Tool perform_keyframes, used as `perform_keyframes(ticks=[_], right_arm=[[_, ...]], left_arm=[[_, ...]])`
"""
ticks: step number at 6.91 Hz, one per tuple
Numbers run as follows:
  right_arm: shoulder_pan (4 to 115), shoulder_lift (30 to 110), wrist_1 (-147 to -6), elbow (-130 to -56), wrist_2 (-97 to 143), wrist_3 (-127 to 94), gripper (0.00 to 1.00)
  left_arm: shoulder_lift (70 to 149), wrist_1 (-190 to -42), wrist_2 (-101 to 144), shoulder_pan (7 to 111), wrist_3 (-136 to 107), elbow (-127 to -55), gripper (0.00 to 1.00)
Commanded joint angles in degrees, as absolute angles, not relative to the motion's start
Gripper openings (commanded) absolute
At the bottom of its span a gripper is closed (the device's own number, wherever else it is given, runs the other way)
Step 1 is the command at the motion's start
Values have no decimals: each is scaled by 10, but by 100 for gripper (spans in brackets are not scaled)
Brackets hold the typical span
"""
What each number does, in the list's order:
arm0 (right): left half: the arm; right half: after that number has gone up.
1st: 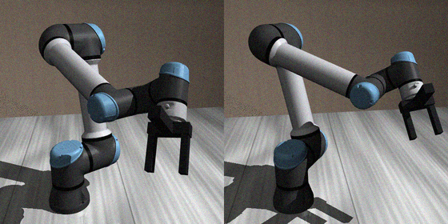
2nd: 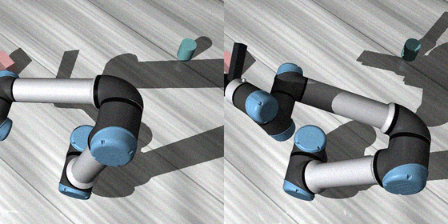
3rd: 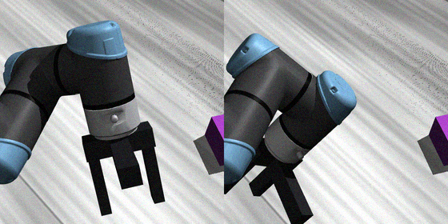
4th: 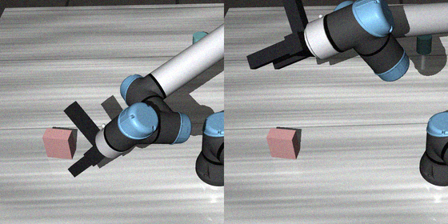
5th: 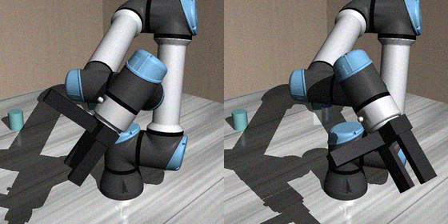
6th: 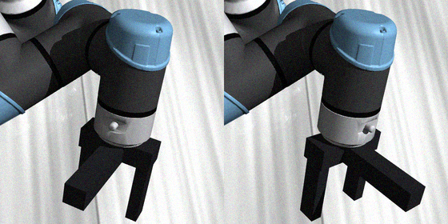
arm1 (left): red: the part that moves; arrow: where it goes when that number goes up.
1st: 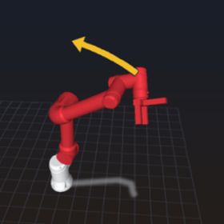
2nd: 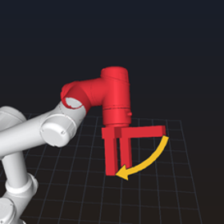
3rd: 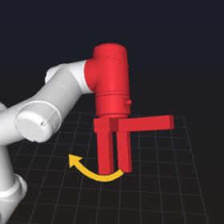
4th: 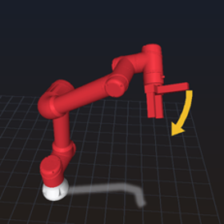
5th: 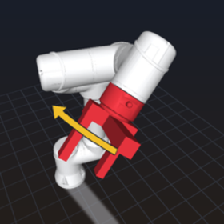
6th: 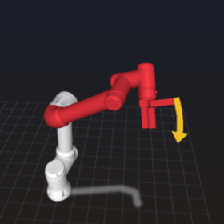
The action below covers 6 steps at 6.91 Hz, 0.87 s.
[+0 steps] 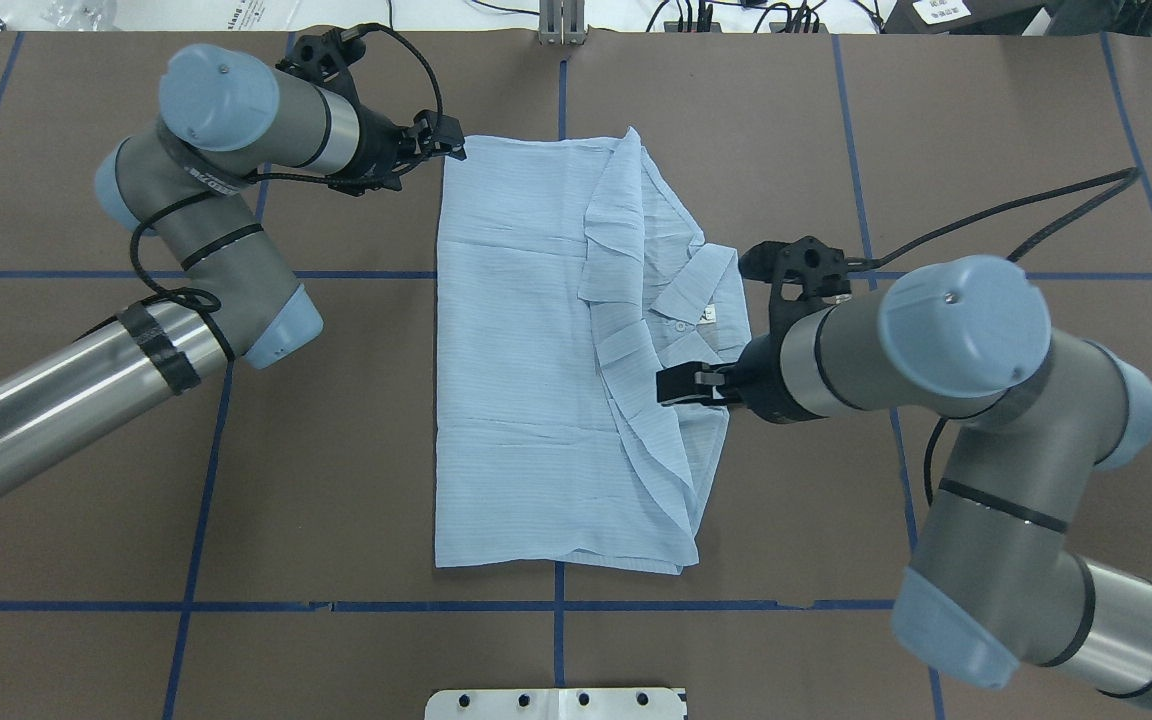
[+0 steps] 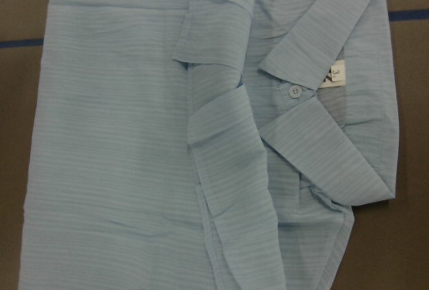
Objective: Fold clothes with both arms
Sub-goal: 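Release the shirt and move the right gripper over the shirt's center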
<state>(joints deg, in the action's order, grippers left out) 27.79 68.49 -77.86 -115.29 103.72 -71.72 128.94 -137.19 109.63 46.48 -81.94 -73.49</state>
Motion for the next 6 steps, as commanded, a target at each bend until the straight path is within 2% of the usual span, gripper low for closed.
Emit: perform_keyframes(ticks=[1, 3, 6], right_arm=[[215, 616, -871, -1103, 957, -687, 100], [193, 595, -873, -1032, 944, -668, 100], [180, 582, -901, -1002, 928, -632, 100]], left_arm=[[1205, -1310, 1107, 468, -807, -877, 100], [1193, -1303, 1118, 465, -808, -897, 100], [1192, -1303, 1118, 462, -808, -893, 100]])
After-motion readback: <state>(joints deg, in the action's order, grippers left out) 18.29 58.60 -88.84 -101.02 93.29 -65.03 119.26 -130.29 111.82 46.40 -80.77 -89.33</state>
